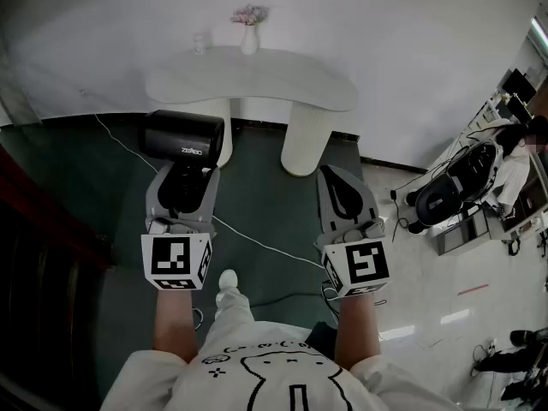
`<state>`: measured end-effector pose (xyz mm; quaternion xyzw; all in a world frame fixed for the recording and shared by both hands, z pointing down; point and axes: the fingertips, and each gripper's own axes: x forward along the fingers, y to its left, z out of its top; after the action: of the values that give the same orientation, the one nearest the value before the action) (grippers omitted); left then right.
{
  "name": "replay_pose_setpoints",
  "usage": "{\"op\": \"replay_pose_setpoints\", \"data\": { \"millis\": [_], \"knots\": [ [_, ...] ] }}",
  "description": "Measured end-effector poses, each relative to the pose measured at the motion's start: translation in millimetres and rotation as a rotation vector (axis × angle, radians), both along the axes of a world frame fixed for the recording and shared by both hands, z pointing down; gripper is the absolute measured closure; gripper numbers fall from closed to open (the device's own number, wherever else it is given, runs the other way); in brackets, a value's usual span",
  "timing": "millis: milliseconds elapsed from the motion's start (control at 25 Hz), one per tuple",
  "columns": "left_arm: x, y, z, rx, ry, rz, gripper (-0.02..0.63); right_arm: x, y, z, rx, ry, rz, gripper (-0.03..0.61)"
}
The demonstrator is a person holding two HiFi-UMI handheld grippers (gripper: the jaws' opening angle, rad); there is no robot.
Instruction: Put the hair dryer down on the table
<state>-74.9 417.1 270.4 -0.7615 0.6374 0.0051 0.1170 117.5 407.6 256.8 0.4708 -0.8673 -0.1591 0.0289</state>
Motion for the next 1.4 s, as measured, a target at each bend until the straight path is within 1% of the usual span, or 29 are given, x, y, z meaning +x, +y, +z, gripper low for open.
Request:
{"op": "replay_pose_setpoints", "data": {
  "millis": [360, 520, 720, 880, 1120, 1400],
  "knots": [
    [-8, -22, 17, -0.016, 0.019, 0.004, 0.367, -4, -20, 20, -0.024, 0.016, 0.019, 0.578],
    [-11, -46, 24, -0.028, 0.024, 0.009, 0.367, -2, -43, 25, -0.035, 0.0, 0.046, 0.578],
    [-25, -88, 27, -0.045, 0.025, 0.014, 0.367, -14, -85, 28, -0.051, 0.003, 0.056, 0.578],
    [-46, -125, 26, -0.05, 0.012, 0.02, 0.367, -35, -121, 27, -0.049, 0.007, 0.055, 0.578],
    [-84, -178, 23, -0.054, 0.004, 0.024, 0.367, -70, -175, 27, -0.064, -0.013, 0.073, 0.578],
    [-131, -225, 25, -0.062, 0.009, 0.024, 0.367, -118, -219, 25, -0.058, -0.002, 0.078, 0.578]
  ]
}}
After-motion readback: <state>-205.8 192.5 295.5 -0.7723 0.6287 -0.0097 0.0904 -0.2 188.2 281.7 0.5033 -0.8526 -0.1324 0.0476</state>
